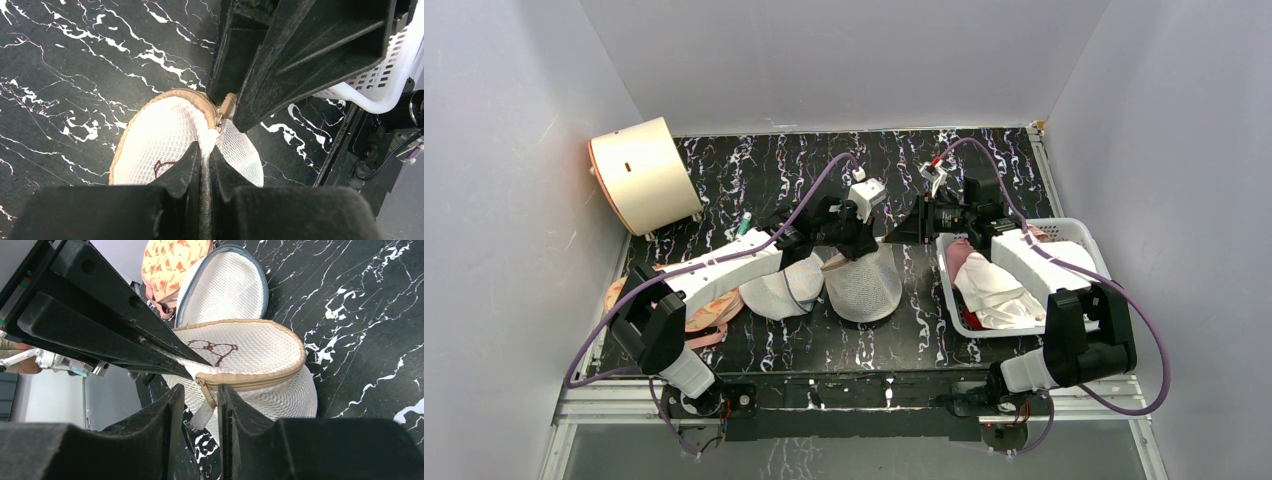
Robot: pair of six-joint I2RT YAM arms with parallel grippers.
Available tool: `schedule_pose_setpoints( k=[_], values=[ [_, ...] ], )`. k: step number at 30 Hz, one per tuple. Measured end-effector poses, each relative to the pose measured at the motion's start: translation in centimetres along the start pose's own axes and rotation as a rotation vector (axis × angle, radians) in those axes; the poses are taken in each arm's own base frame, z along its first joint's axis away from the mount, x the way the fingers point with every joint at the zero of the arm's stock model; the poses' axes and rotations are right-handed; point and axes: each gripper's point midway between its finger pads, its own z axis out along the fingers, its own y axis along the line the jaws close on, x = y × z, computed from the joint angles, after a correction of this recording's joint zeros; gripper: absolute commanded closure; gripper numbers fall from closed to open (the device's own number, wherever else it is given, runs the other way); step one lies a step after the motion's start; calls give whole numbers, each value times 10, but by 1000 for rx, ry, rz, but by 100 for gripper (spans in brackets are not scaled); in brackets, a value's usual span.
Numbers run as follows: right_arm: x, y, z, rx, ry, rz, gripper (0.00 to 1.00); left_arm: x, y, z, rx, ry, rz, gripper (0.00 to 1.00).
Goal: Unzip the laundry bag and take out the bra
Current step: Unzip the laundry bag at the center of the board.
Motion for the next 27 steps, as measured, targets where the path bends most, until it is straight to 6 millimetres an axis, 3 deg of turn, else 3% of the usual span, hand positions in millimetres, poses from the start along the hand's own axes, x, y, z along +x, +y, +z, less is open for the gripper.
schedule_pose_setpoints(
  k=[6, 13, 21, 27],
  values=[
    [1, 4, 2, -17, 7, -10, 80, 0, 0, 0, 0, 0, 0, 100],
    [0, 7, 5, -26, 6, -23, 81, 0, -1, 0, 3, 0, -1, 100],
    [2, 6, 8, -19, 10, -24, 72, 0, -1, 0, 3, 1, -1, 100],
    [1, 2, 8, 1, 4, -38, 78, 0, -1, 0, 3, 0, -1, 100]
  ],
)
